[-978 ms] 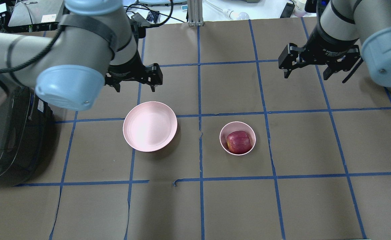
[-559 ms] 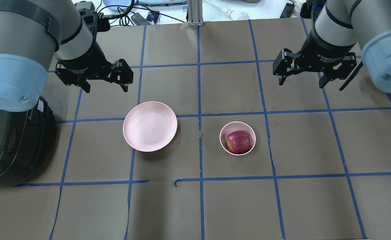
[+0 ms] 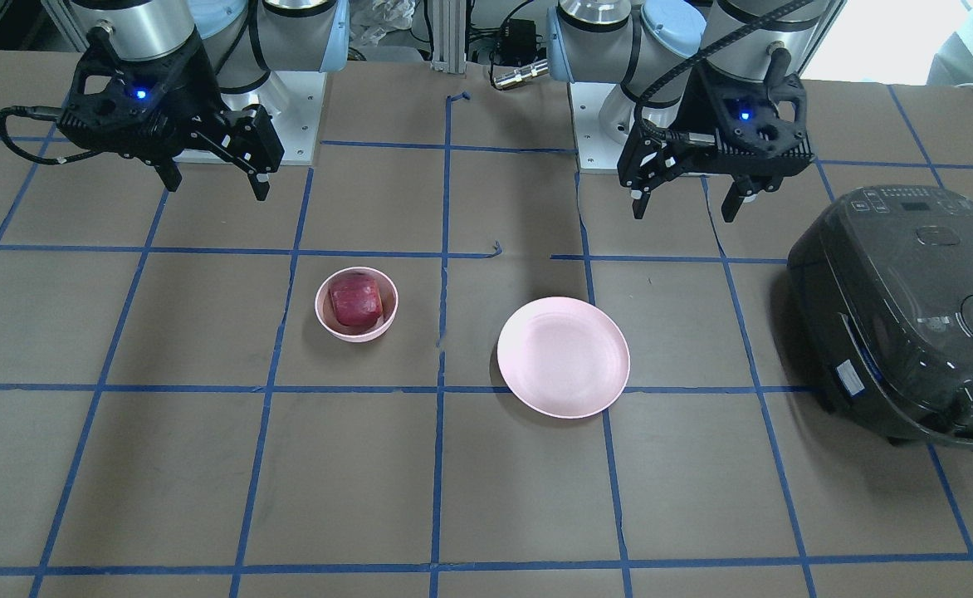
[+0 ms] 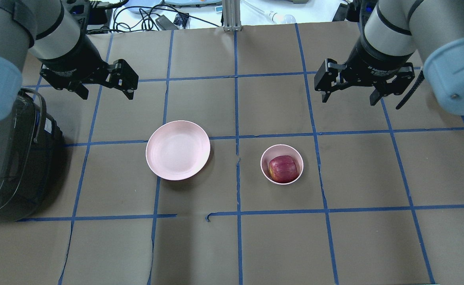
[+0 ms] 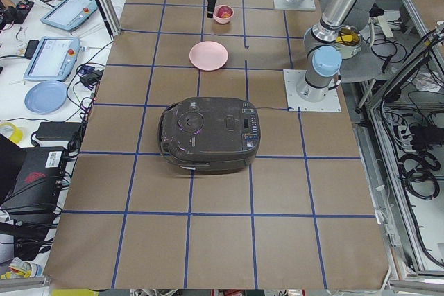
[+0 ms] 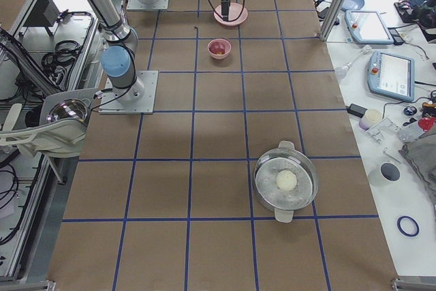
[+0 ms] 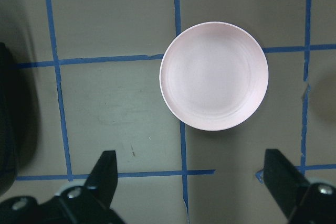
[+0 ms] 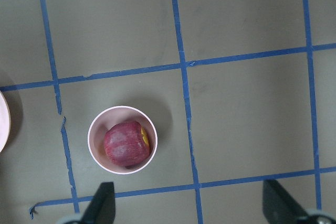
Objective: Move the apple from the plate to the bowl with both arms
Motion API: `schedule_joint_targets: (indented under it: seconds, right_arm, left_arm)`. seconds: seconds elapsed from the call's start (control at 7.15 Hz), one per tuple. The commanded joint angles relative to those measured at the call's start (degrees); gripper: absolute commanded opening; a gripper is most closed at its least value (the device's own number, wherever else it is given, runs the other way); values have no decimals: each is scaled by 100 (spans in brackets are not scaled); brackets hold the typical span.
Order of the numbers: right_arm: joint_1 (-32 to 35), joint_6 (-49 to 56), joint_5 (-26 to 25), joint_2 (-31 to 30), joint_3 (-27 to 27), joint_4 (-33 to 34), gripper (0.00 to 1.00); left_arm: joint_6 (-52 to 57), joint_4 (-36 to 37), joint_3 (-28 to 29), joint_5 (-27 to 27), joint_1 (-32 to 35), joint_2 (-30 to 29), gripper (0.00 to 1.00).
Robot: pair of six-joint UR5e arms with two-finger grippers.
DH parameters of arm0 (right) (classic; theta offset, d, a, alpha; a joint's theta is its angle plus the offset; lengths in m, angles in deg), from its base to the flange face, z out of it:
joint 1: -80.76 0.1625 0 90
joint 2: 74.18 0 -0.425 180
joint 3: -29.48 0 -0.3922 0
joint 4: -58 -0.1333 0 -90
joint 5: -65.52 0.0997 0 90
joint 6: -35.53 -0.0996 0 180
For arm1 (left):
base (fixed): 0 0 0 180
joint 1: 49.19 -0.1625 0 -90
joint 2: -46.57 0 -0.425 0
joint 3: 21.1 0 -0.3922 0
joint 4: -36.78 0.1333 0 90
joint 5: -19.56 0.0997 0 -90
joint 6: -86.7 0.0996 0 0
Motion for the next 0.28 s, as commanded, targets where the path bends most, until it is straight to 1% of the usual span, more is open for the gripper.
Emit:
schedule_joint_targets:
  seconds: [0.0,0.14]
  right_arm:
    - [0,6,-13,9,19,-9,100]
    - [0,6,-13,9,19,-9,100]
  left_arm:
    - [4,-105,701,22,-32,-495,100]
    - [13,-176,678,31,29,-541,100]
